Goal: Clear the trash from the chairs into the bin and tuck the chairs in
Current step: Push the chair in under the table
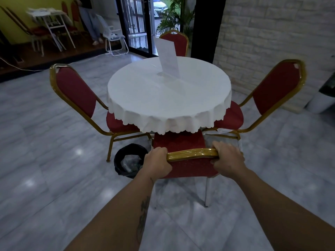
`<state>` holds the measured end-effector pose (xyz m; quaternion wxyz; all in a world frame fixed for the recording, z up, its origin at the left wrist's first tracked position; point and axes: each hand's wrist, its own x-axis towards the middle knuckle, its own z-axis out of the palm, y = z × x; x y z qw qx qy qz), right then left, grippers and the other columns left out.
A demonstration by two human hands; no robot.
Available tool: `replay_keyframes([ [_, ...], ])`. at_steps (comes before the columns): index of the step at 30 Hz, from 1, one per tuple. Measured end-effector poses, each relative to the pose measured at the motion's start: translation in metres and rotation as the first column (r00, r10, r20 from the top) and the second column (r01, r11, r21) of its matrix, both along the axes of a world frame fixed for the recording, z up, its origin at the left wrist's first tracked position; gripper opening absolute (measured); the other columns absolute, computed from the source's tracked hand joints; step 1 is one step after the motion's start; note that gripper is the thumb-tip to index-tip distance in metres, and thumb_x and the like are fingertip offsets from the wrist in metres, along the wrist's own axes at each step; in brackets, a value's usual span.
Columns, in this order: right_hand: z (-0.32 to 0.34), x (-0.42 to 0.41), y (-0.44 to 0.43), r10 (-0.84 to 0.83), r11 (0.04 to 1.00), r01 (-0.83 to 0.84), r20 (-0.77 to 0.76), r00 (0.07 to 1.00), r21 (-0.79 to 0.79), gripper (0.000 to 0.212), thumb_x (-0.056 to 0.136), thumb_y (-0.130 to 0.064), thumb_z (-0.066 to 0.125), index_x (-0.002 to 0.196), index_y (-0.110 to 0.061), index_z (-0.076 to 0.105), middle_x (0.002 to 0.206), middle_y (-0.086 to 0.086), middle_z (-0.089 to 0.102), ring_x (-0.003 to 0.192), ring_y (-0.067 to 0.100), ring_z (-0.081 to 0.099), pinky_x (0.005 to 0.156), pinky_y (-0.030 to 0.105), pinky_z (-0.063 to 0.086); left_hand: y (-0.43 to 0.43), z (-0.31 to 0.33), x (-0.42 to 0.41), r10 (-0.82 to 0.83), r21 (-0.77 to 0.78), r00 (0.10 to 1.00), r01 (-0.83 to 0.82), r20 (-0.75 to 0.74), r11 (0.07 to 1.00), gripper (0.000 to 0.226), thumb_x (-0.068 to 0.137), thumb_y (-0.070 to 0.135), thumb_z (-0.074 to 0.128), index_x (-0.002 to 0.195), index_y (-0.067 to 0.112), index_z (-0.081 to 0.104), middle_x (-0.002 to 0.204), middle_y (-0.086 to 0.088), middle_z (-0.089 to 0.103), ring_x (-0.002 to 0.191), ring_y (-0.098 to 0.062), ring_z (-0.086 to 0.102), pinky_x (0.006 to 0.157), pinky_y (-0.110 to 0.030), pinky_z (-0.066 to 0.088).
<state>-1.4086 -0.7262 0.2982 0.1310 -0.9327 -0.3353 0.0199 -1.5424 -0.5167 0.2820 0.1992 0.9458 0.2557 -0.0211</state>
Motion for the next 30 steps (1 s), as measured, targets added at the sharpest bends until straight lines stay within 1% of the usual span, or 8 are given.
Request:
replay_keyframes([
  [10,0.005,0.002,-0.003,-0.025,1.0,0.025,-0.031,0.999,-0.012,0.027,0.075,-0.015,0.067,0.079,-0.028,0.044,0.084,-0.007,0.053,0.086,0.019,0.05,0.075,0.033,0.03,-0.006,0.003,0.006,0.013,-0.001,1.0,-0.013,-0.024,1.0,0.021,0.066,0.012,0.061,0.085,0.019,0.058,0.089,0.0,0.059,0.082,-0.022,0.06,0.075,-0.04,0.057],
  [13,0.005,0.0,-0.005,-0.033,0.999,0.033,-0.028,0.999,-0.02,0.028,0.074,-0.014,0.066,0.079,-0.029,0.043,0.085,-0.007,0.053,0.087,0.02,0.051,0.075,0.033,0.031,-0.009,0.009,0.002,-0.005,-0.013,0.999,0.004,-0.046,1.0,0.024,0.066,0.012,0.06,0.089,0.019,0.06,0.088,-0.001,0.061,0.083,-0.023,0.061,0.076,-0.042,0.058],
  [16,0.008,-0.003,-0.004,-0.048,0.997,0.046,-0.045,0.998,-0.055,0.027,0.075,-0.016,0.065,0.081,-0.031,0.043,0.086,-0.007,0.053,0.09,0.02,0.051,0.081,0.035,0.035,-0.011,0.017,0.0,-0.027,-0.058,0.997,0.022,-0.076,0.998,0.026,0.069,0.013,0.058,0.095,0.019,0.059,0.09,-0.001,0.062,0.084,-0.023,0.062,0.077,-0.041,0.059],
  [19,0.016,-0.007,-0.004,-0.079,0.99,0.068,-0.082,0.994,-0.127,0.025,0.072,-0.029,0.063,0.086,-0.033,0.042,0.093,-0.005,0.057,0.098,0.024,0.056,0.093,0.044,0.042,-0.01,0.025,-0.006,-0.072,-0.081,0.995,0.066,-0.073,0.995,0.023,0.074,0.016,0.059,0.097,0.02,0.06,0.091,0.001,0.061,0.081,-0.019,0.062,0.074,-0.039,0.06],
  [21,0.023,-0.014,-0.002,-0.115,0.976,0.095,-0.091,0.989,-0.198,0.033,0.069,-0.043,0.061,0.093,-0.03,0.042,0.103,-0.002,0.06,0.106,0.026,0.057,0.097,0.047,0.043,-0.006,0.027,-0.01,-0.112,-0.111,0.992,0.104,-0.062,0.988,0.022,0.079,0.018,0.06,0.1,0.022,0.061,0.092,0.003,0.06,0.08,-0.015,0.062,0.072,-0.036,0.06],
  [24,0.041,-0.027,0.008,-0.161,0.958,0.118,-0.149,0.976,-0.26,0.044,0.073,-0.053,0.066,0.102,-0.027,0.045,0.113,0.0,0.058,0.11,0.025,0.055,0.096,0.044,0.045,0.006,0.038,-0.012,-0.168,-0.196,0.985,0.156,-0.045,0.968,0.029,0.085,0.024,0.065,0.114,0.024,0.064,0.103,0.004,0.061,0.086,-0.011,0.062,0.076,-0.03,0.059],
  [27,0.054,-0.035,0.023,-0.18,0.976,0.129,-0.318,0.931,-0.175,0.048,0.076,-0.048,0.072,0.114,-0.024,0.054,0.117,0.001,0.06,0.102,0.02,0.057,0.089,0.038,0.051,0.025,0.052,-0.008,-0.254,-0.226,0.967,0.243,-0.021,0.943,0.04,0.089,0.031,0.063,0.128,0.024,0.06,0.118,0.003,0.059,0.098,-0.011,0.059,0.078,-0.023,0.051],
  [30,0.068,-0.052,0.047,-0.186,0.977,0.213,-0.457,0.87,0.007,0.064,0.08,-0.047,0.073,0.134,-0.019,0.051,0.128,0.004,0.057,0.109,0.021,0.057,0.093,0.037,0.051,0.046,0.074,-0.006,-0.341,-0.184,0.94,0.332,-0.02,0.925,0.045,0.092,0.03,0.06,0.135,0.019,0.058,0.131,-0.002,0.059,0.116,-0.02,0.057,0.091,-0.026,0.046],
])
